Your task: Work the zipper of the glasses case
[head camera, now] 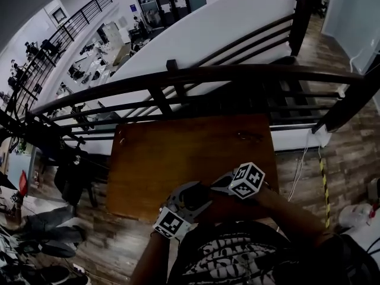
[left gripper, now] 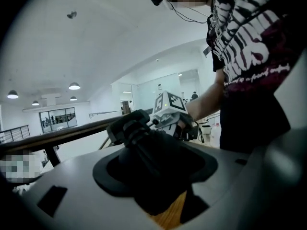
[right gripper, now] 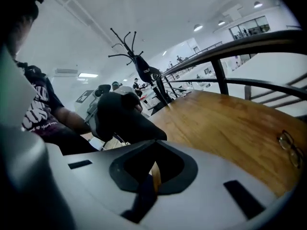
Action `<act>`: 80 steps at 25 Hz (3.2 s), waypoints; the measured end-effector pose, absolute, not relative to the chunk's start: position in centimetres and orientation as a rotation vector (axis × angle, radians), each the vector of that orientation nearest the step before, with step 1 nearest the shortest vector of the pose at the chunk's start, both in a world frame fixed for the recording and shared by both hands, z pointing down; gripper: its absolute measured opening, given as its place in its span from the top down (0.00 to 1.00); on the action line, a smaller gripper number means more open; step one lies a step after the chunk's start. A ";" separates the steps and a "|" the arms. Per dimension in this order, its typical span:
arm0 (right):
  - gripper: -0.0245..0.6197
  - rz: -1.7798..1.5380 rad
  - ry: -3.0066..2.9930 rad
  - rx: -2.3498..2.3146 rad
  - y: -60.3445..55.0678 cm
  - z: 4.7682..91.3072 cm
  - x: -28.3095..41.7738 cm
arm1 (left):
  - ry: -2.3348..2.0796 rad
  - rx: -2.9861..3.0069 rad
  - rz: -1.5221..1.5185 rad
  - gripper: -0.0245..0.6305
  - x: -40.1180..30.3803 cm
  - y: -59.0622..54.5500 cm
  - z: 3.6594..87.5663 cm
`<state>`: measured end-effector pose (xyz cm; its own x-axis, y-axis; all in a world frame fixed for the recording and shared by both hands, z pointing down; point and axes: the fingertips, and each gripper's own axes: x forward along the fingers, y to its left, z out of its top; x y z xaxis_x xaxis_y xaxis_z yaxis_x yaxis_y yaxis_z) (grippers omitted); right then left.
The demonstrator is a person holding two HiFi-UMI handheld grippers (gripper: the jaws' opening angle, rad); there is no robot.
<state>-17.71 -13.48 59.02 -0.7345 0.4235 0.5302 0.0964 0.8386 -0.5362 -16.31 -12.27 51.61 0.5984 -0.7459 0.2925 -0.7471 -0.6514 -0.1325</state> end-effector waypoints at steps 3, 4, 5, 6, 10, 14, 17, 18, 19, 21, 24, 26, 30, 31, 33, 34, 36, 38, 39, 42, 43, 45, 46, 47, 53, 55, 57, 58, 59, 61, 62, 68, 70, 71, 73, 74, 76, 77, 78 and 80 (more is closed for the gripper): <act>0.96 0.776 -2.344 -0.282 -14.9 59.3 -17.2 | -1.313 2.707 0.552 0.55 -16.9 -12.8 53.2; 0.96 0.821 -2.348 -0.253 -15.5 59.2 -17.0 | -1.329 2.675 0.578 0.54 -17.4 -13.0 53.6; 0.96 0.853 -2.352 -0.230 -16.1 59.1 -16.8 | -1.344 2.648 0.596 0.53 -17.8 -13.1 53.8; 0.96 0.870 -2.356 -0.213 -16.6 58.9 -16.6 | -1.356 2.625 0.606 0.52 -18.2 -13.1 53.9; 0.96 0.887 -2.365 -0.169 -17.9 58.3 -16.2 | -1.394 2.555 0.658 0.49 -19.9 -13.2 53.2; 0.96 0.899 -2.374 -0.102 -18.5 58.3 -16.5 | -1.387 2.506 0.833 0.41 -20.4 -13.3 53.7; 0.96 0.966 -2.396 -0.069 -18.6 57.7 -17.2 | -1.317 2.452 0.993 0.41 -18.7 -13.6 55.8; 0.96 1.001 -2.406 -0.059 -18.6 57.3 -17.5 | -1.297 2.434 1.017 0.39 -18.0 -13.9 56.7; 0.96 1.044 -2.417 -0.052 -18.6 56.8 -17.9 | -1.287 2.414 1.029 0.37 -17.4 -14.2 57.6; 0.96 1.142 -2.437 -0.063 -18.3 55.7 -18.8 | -1.295 2.365 1.030 0.37 -17.0 -14.9 59.2; 0.96 1.265 -2.442 -0.124 -17.4 54.2 -20.2 | -1.348 2.315 1.009 0.34 -17.8 -15.6 60.0; 0.96 1.304 -2.436 -0.163 -16.8 53.3 -20.8 | -1.381 2.299 1.060 0.34 -19.0 -16.2 60.1; 0.96 1.316 -2.445 -0.195 -16.2 51.9 -22.0 | -1.426 2.296 1.134 0.34 -21.2 -17.4 60.3; 0.96 1.284 -2.453 -0.184 -16.3 51.9 -22.2 | -1.431 2.299 1.115 0.36 -21.5 -17.6 60.3; 0.96 1.138 -2.476 -0.127 -16.7 52.1 -22.3 | -1.402 2.298 1.060 0.41 -21.7 -17.5 60.5; 0.96 1.019 -2.483 -0.089 -17.1 52.3 -22.3 | -1.370 2.294 1.028 0.44 -21.8 -17.4 60.6; 0.96 0.753 -2.471 -0.029 -17.5 52.9 -22.4 | -1.298 2.280 0.971 0.47 -21.9 -17.1 61.0; 0.96 0.540 -2.429 0.009 -17.9 53.7 -22.5 | -1.242 2.270 0.949 0.48 -22.1 -16.9 61.4; 0.96 0.461 -2.403 0.031 -18.3 54.1 -22.5 | -1.221 2.266 0.938 0.49 -22.2 -16.9 61.6; 0.96 0.337 -2.333 0.110 -20.1 55.6 -22.0 | -1.166 2.266 0.877 0.51 -22.5 -16.6 61.8; 0.96 0.342 -2.318 0.134 -20.7 56.0 -21.8 | -1.145 2.271 0.858 0.51 -22.6 -16.5 61.9; 0.96 0.372 -2.291 0.174 -21.8 57.1 -21.4 | -1.101 2.291 0.824 0.51 -22.6 -16.1 62.0; 0.96 0.388 -2.276 0.190 -22.3 57.7 -21.2 | -1.080 2.306 0.807 0.51 -22.6 -15.9 62.1; 0.96 0.408 -2.263 0.201 -22.6 58.3 -21.1 | -1.059 2.327 0.786 0.52 -22.7 -15.7 62.0; 0.96 0.661 -2.230 0.188 -21.6 61.8 -21.6 | -0.957 2.440 0.638 0.54 -24.4 -14.2 60.7; 0.96 0.739 -2.219 0.194 -20.8 63.1 -22.0 | -0.938 2.447 0.624 0.55 -25.1 -13.8 61.5; 0.96 0.770 -2.231 0.237 -20.6 64.1 -22.2 | -0.923 2.434 0.615 0.55 -25.7 -13.8 62.8; 0.96 0.763 -2.241 0.281 -20.9 64.5 -22.3 | -0.919 2.430 0.620 0.55 -25.8 -14.0 63.6; 0.96 0.744 -2.252 0.338 -21.2 64.8 -22.3 | -0.919 2.432 0.633 0.55 -25.9 -14.3 64.4; 0.96 0.700 -2.280 0.481 -22.4 64.8 -22.1 | -0.917 2.441 0.661 0.54 -25.9 -15.3 65.8; 0.96 0.677 -2.297 0.562 -23.1 64.5 -21.8 | -0.914 2.436 0.668 0.54 -25.9 -15.9 66.5; 0.96 0.619 -2.372 0.742 -23.5 62.0 -19.5 | -0.973 2.357 0.686 0.54 -26.6 -20.1 72.2; 0.96 0.634 -2.389 0.704 -22.2 61.6 -19.1 | -0.996 2.353 0.686 0.54 -26.6 -21.1 73.6; 0.96 0.639 -2.393 0.696 -21.7 61.4 -18.7 | -0.999 2.349 0.687 0.54 -26.5 -21.5 74.2; 0.96 0.651 -2.398 0.707 -21.0 61.1 -17.8 | -0.998 2.327 0.704 0.54 -26.4 -21.7 75.4; 0.96 0.659 -2.401 0.719 -20.8 61.0 -17.4 | -0.997 2.308 0.723 0.54 -26.5 -21.6 76.1; 0.96 0.676 -2.411 0.748 -20.4 61.1 -16.6 | -1.001 2.263 0.759 0.54 -26.8 -21.0 77.6; 0.96 0.684 -2.417 0.759 -20.3 61.1 -16.2 | -1.008 2.241 0.770 0.54 -26.8 -20.7 78.4; 0.96 0.693 -2.425 0.761 -20.2 61.1 -15.8 | -1.018 2.223 0.777 0.54 -26.8 -20.4 78.9; 0.96 0.702 -2.444 0.737 -19.8 61.0 -15.4 | -1.062 2.213 0.766 0.54 -26.9 -20.3 78.9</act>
<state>-15.39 -19.77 61.04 -0.7345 -0.3573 0.5769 -0.6089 0.7223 -0.3280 -26.87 -20.26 78.90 0.5225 -0.4936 0.6952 -0.8153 -0.5278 0.2381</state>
